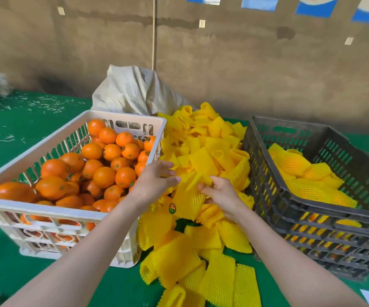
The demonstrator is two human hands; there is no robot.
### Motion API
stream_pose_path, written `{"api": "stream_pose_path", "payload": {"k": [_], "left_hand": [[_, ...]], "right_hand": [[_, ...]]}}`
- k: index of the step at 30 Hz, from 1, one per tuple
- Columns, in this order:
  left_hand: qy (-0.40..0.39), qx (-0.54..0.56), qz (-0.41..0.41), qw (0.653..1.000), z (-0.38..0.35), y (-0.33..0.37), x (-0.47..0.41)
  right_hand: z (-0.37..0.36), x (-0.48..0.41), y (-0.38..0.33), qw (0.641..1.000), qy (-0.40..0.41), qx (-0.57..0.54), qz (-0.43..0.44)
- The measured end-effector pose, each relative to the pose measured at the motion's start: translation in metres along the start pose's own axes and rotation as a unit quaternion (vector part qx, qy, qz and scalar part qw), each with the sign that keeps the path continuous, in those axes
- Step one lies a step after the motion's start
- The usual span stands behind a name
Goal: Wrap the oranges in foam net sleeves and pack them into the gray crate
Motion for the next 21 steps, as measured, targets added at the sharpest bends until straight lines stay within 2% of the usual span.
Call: {"api": "stream_pose_path", "payload": {"k": [4,6,10,13,17,21], "left_hand": [[-0.121,-0.034,0.057,0.990,-0.016,-0.004,0.000],[-0.151,-0.048,0.060,0.986,-0.020,-0.005,0.000],[-0.115,0.041,0.010,0.992,-0.014,-0.003,-0.005],[-0.147,0.116,0.015,0.982,-0.010,-0.003,-0.011],[-0.165,0.127,0.012,0.978,-0.010,-0.004,-0.017],[-0.122,0.108,-0.015,0.987,-0.015,-0.005,-0.019]], "right_hand": [[0.000,0.017,-0.022,0.998,-0.021,-0.064,-0.010],[-0.002,0.023,-0.031,0.997,-0.018,-0.073,-0.005],[0.002,0.030,-0.041,0.994,-0.019,-0.105,-0.017],[0.006,0.030,-0.046,0.991,-0.017,-0.126,-0.030],[0.009,0.030,-0.049,0.992,-0.001,-0.113,-0.055],[0.003,0.031,-0.053,0.991,-0.005,-0.109,-0.073]]}}
Point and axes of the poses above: each hand's wrist, its own x-axis away from the middle knuckle, its own z-axis out of the back of the hand, y = z × x, the point moved 3 cm from there along -x, towards the middle knuckle, and after that the axes turned 5 degrees about z, right-handed, at the moved point
